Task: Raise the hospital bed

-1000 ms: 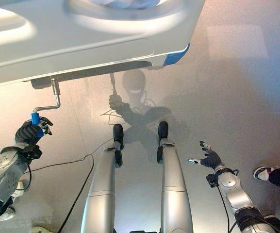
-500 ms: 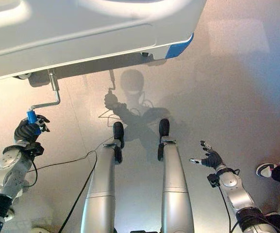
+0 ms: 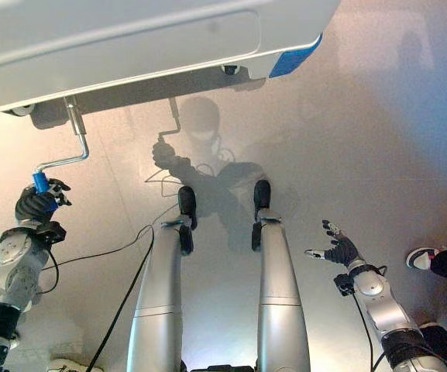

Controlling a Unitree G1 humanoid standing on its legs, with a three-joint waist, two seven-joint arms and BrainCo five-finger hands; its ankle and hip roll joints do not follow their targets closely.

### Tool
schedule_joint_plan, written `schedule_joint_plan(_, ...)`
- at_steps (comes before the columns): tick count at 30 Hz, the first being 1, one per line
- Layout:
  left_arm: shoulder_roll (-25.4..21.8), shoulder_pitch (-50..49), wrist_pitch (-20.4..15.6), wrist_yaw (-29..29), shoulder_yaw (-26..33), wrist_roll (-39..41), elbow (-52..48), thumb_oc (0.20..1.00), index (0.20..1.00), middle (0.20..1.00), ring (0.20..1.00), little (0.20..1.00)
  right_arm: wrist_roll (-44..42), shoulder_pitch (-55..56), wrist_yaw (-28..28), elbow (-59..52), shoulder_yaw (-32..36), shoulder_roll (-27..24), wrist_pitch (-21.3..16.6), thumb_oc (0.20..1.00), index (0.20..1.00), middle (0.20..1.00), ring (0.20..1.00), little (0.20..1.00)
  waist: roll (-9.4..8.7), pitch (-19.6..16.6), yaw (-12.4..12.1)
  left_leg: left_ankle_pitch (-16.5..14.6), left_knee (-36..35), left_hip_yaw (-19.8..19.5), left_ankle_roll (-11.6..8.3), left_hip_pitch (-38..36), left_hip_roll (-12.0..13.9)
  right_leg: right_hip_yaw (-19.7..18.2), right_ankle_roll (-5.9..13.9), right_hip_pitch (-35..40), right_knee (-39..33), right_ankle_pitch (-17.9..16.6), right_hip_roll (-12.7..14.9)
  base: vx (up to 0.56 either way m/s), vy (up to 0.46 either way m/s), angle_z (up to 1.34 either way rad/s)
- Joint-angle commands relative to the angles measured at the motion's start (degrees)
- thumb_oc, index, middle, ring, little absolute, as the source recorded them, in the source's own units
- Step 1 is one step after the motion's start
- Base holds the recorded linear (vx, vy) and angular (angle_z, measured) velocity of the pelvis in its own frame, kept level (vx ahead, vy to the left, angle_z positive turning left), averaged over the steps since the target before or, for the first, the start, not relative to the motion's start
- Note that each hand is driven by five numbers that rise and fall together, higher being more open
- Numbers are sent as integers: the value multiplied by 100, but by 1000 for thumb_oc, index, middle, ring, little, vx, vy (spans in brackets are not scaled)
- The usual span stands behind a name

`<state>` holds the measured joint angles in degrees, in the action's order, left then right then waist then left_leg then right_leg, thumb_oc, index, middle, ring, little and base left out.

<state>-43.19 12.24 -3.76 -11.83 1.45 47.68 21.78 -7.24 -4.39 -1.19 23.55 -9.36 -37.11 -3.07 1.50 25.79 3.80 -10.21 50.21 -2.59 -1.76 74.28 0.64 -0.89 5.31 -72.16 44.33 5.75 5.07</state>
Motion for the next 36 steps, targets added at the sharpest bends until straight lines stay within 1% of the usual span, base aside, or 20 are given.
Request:
schedule_joint_plan(1, 180, -220, -260, -468, 466, -196, 404, 200, 200, 200, 200, 200, -225, 293, 84, -295, 65, -195, -19, 1000, 1000, 1000, 1000, 1000, -88, -88, 15, 710, -264, 497, 179, 68, -494, 255, 113, -73, -267, -849, -77, -4, 24, -5)
schedule_joint_plan(9, 611, 305, -258, -658, 195, -379, 783, 200, 200, 200, 200, 200, -291, 157, 163, -423, 4, -201, -39, 1000, 1000, 1000, 1000, 1000, -170, -20, 82, 655, -96, 575, 162, 219, -489, 205, 71, -271, -114, -846, -138, -5, 15, -5)
schedule_joint_plan(15, 653, 719, -186, -637, -47, -498, 1177, 200, 200, 200, 200, 200, -404, 138, 195, -537, 0, -262, -68, 1000, 1000, 1000, 1000, 1000, -213, 9, 155, 612, 24, 634, 158, 344, -472, 170, 46, -417, -29, -842, -166, 6, 1, -5)
schedule_joint_plan(21, 723, 856, -194, -702, -219, -481, 1029, 200, 200, 200, 200, 200, -465, 170, 253, -709, 33, -265, -62, 1000, 1000, 1000, 1000, 1000, -212, 54, 200, 562, 125, 685, 173, 485, -460, 142, 15, -586, 94, -787, -198, 9, -7, -3)
schedule_joint_plan(26, 801, 1088, -182, -708, -359, -526, 1152, 200, 200, 200, 200, 200, -523, 188, 294, -855, 29, -235, -79, 1000, 1000, 1000, 1000, 1000, -212, 83, 245, 473, 310, 741, 205, 650, -437, 145, -39, -806, 335, -661, -256, 13, -25, -3)
schedule_joint_plan(30, 895, 1354, -152, -704, -564, -552, 1161, 200, 200, 200, 200, 200, -577, 277, 311, -1036, 43, -227, -97, 1000, 1000, 1000, 1000, 1000, -228, 76, 304, 346, 657, 787, 249, 838, -437, 174, -100, -1070, 795, -456, -359, 33, -68, 1)
schedule_joint_plan(36, 1002, 1542, -142, -674, -766, -603, 1086, 200, 200, 200, 200, 200, -577, 320, 299, -1145, 28, -246, -114, 1000, 1000, 1000, 1000, 1000, -220, 35, 375, 232, 910, 809, 288, 937, -405, 258, -155, -1204, 1089, -337, -442, 15, -75, -1)
